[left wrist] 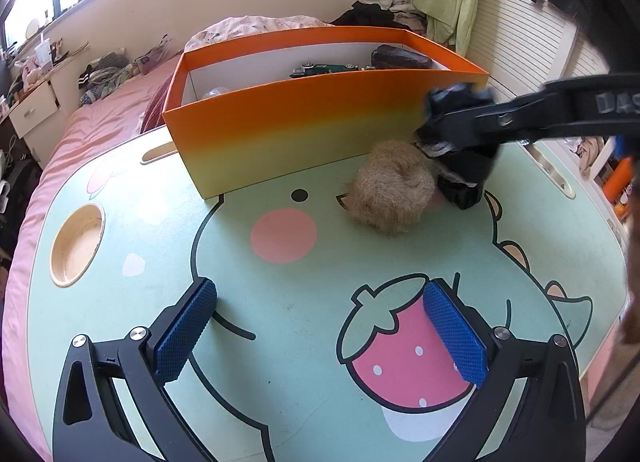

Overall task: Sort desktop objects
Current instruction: 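Grasp the black lace cloth in the box with the right tool, place it on the table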

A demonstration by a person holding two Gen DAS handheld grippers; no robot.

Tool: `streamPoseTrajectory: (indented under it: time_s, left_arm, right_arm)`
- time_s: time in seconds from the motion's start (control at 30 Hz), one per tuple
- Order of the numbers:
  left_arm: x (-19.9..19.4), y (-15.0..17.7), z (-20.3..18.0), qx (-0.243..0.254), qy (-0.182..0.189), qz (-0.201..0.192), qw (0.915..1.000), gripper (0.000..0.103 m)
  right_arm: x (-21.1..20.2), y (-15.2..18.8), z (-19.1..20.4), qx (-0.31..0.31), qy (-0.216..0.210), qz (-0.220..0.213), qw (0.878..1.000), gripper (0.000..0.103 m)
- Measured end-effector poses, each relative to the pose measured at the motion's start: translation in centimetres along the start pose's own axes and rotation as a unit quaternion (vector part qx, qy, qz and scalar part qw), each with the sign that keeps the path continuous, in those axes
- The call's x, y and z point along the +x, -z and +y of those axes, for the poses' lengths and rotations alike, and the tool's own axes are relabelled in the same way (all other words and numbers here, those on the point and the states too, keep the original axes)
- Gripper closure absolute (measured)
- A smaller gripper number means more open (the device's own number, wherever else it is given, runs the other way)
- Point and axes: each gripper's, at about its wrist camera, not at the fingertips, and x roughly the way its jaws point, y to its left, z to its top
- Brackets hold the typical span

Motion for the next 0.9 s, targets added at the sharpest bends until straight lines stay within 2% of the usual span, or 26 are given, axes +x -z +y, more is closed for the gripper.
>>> streamPoseTrajectory:
  time_s: [0.07,0.13,0.2,0.23,0.3,0.4,0.47,0.5,0.63,0.77,0.9]
  left_arm:
    - [0.0,0.0,0.0,0.0,0.0,0.0,1.0,0.0]
    - [0.0,0.0,0.0,0.0,0.0,0.0,1.0,0.0]
    - [0.0,-0.1,0.0,0.0,0.0,0.0,1.0,0.0]
    - [0.0,0.0,0.0,0.0,0.0,0.0,1.0,0.0]
    - [0.0,-0.1,0.0,0.0,0.0,0.0,1.0,0.0]
    - [0.0,-0.1,0.1,0.0,0.0,0.0,1.0,0.0]
    - [0.0,0.0,0.0,0.0,-0.003,0.0,1.0,0.0]
    - [0.0,0.0,0.0,0.002,-0.006,0.001,1.0,0.0]
    - [-0.1,0.1,0.3,-0.005,-0.009,-0.001,0.9999,0.0]
    - [-0.1,0.2,0.8,-0.013,-0.014,-0.001,0.9998,0.0]
    - [-1.0,0.1,2.2,-0.049,0.02,-0.023,0.9983,0.0]
  right_arm:
    - [-1.3,0.8,-0.2,0.005,-0.012,-0.045,0.999,0.054]
    - [-3.9,1.9,0.0,-0.007,-0.012,-0.11,0.994,0.018]
    - [-5.9,3.3,0.3,-0.019,0.017,-0.151,0.988,0.002]
    - [-6.4,4.4,0.3,-0.029,0.045,-0.154,0.987,0.001]
    - [-6.0,5.8,0.3,-0.037,0.059,-0.136,0.988,0.001]
    - [-3.0,7.4,-1.1,-0.024,0.054,-0.063,0.996,0.001]
    - [-1.4,7.8,-1.3,-0.019,0.075,-0.039,0.996,0.001]
    - [-1.4,7.8,-0.9,-0.026,0.105,-0.044,0.993,0.001]
    - [-0.4,7.6,0.4,-0.053,0.154,-0.019,0.987,0.0]
    - [-0.6,7.3,0.4,-0.053,0.157,-0.022,0.986,0.0]
    - [0.1,7.1,0.0,-0.048,0.152,-0.021,0.987,0.0]
